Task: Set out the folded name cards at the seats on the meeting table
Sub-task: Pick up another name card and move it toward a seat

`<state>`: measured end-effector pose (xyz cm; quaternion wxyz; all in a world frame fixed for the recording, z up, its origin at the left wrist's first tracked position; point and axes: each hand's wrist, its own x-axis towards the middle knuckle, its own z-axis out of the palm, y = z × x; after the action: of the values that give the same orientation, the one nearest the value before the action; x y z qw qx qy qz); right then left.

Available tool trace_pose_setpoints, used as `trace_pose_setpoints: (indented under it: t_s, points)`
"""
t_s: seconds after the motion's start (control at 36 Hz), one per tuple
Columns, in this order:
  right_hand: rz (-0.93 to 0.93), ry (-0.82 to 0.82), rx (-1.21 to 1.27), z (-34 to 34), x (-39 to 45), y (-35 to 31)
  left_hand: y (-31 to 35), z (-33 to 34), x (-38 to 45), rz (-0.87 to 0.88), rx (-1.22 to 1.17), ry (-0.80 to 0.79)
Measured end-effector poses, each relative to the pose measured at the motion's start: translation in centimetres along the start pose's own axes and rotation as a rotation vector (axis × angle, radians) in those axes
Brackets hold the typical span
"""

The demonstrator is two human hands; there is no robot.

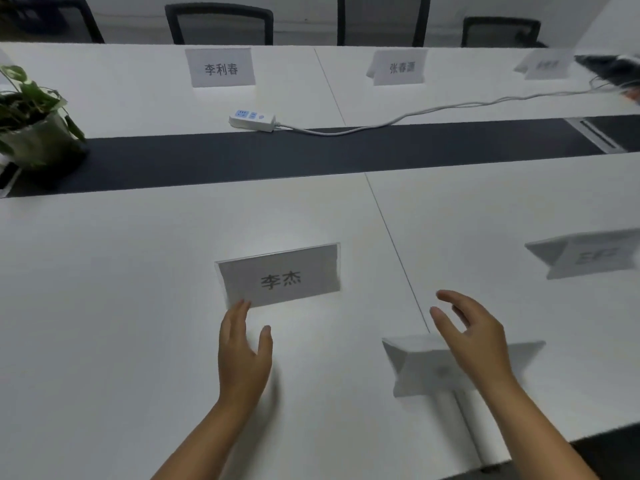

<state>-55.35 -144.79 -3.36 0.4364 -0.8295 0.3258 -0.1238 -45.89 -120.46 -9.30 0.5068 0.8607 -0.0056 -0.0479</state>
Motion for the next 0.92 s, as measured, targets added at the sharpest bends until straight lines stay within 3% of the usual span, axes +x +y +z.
trace_pose_setpoints:
  t_s: [0.17,0.39,0.61,0.92]
  points:
    - [0.140,0.160,-0.083,-6.0,-2.1,5.5,2.0,4.9,-4.8,0.038,0.003,-0.305]
    - [0.179,0.066,-0.025,-7.6,-1.1,9.0,5.2,10.5,-8.5,-0.026,-0.051,-0.428]
    - [0.135,0.001,-0.038,-8.2,0.0,10.5,6.1,13.1,-9.0,0.062,-0.018,-0.293]
    - [0.091,-0.041,-0.022,-8.9,0.8,11.7,6.1,13.8,-8.9,0.044,0.017,-0.177]
